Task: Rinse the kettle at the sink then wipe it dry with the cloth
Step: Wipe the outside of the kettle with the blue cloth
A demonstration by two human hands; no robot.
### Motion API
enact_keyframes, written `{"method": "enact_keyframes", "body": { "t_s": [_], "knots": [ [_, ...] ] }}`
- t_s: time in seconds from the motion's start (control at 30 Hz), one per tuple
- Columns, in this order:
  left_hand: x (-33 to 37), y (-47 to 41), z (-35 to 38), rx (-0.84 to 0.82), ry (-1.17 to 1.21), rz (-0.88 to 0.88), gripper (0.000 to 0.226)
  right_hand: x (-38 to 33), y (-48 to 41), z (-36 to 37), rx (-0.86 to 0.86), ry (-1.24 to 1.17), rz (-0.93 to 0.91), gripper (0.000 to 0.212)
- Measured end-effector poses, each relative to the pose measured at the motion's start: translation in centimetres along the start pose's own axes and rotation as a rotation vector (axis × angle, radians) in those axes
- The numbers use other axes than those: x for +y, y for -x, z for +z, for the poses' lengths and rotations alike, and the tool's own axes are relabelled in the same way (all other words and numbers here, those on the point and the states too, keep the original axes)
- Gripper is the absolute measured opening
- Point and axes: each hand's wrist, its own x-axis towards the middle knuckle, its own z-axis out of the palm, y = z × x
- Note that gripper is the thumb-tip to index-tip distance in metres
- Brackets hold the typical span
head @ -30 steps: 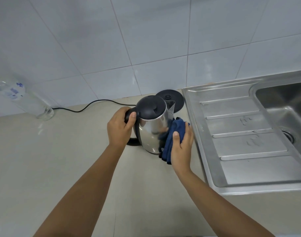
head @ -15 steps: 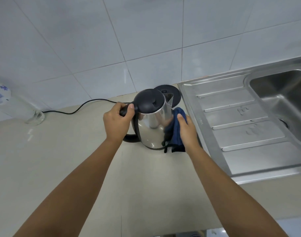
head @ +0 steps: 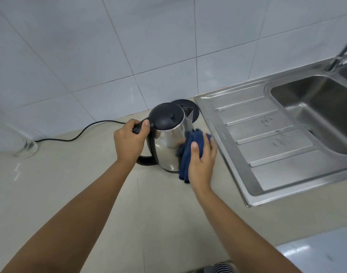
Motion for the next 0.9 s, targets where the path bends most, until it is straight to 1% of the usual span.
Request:
{"method": "enact_keyframes", "body": {
  "t_s": [0.03, 0.07, 0.1, 0.17, 0.23, 0.33, 0.4, 0.47, 0.53, 0.6, 0.63, 0.7, 0.73, 0.83, 0.9],
  "knots": [
    [0.0, -0.1, 0.0, 0.000, 0.004, -0.001, 0.051, -1.1, -1.0, -0.1, -0.028, 0.028, -0.083, 0.051],
    [-0.1, -0.2, 0.0, -0.001, 0.008, 0.000, 0.052, -2.0, -2.1, -0.1, -0.050, 0.038, -0.119, 0.052],
    [-0.1, -0.2, 0.0, -0.004, 0.009, 0.004, 0.053, -2.6, -3.2, -0.1, -0.059, 0.022, -0.106, 0.051],
    [-0.1, -0.2, 0.0, -0.005, 0.005, 0.015, 0.053, -2.8, -5.6, -0.3, -0.059, -0.044, -0.017, 0.042],
    [-0.2, -0.1, 0.0, -0.006, 0.003, 0.017, 0.051, -1.5, -7.8, -0.8, -0.102, -0.067, 0.107, 0.033],
    [-0.2, 0.0, 0.0, -0.003, -0.002, 0.010, 0.051, 0.7, -9.5, -1.1, -0.207, 0.018, 0.273, 0.023],
    [-0.1, 0.0, 0.0, 0.003, -0.018, 0.021, 0.050, 1.7, -9.7, -0.9, -0.220, 0.076, 0.313, 0.024],
    [0.1, 0.1, 0.1, 0.004, -0.028, 0.027, 0.050, 1.9, -8.8, -0.6, -0.165, 0.085, 0.300, 0.026],
    [0.1, 0.1, 0.2, 0.004, -0.034, 0.028, 0.050, 2.4, -6.3, -0.2, -0.036, 0.079, 0.263, 0.027],
    [0.1, 0.1, 0.2, 0.002, -0.039, 0.035, 0.049, 3.1, -2.4, 0.8, 0.125, 0.086, 0.197, 0.039],
    [0.1, 0.1, 0.1, 0.000, -0.043, 0.042, 0.049, 3.2, -0.3, 1.6, 0.174, 0.074, 0.167, 0.046],
    [0.0, 0.0, 0.0, -0.010, -0.042, 0.056, 0.049, 3.1, 3.0, 3.3, 0.200, 0.025, 0.190, 0.056],
    [0.0, -0.1, 0.0, -0.013, -0.036, 0.061, 0.050, 3.0, 3.7, 3.8, 0.205, 0.001, 0.220, 0.057],
    [-0.1, -0.2, 0.0, -0.019, -0.011, 0.058, 0.050, 3.0, 2.1, 3.0, 0.226, -0.050, 0.235, 0.050],
    [-0.1, -0.3, 0.0, -0.015, -0.010, 0.040, 0.049, 2.8, -0.8, 1.5, 0.174, -0.033, 0.263, 0.042]
  ]
}}
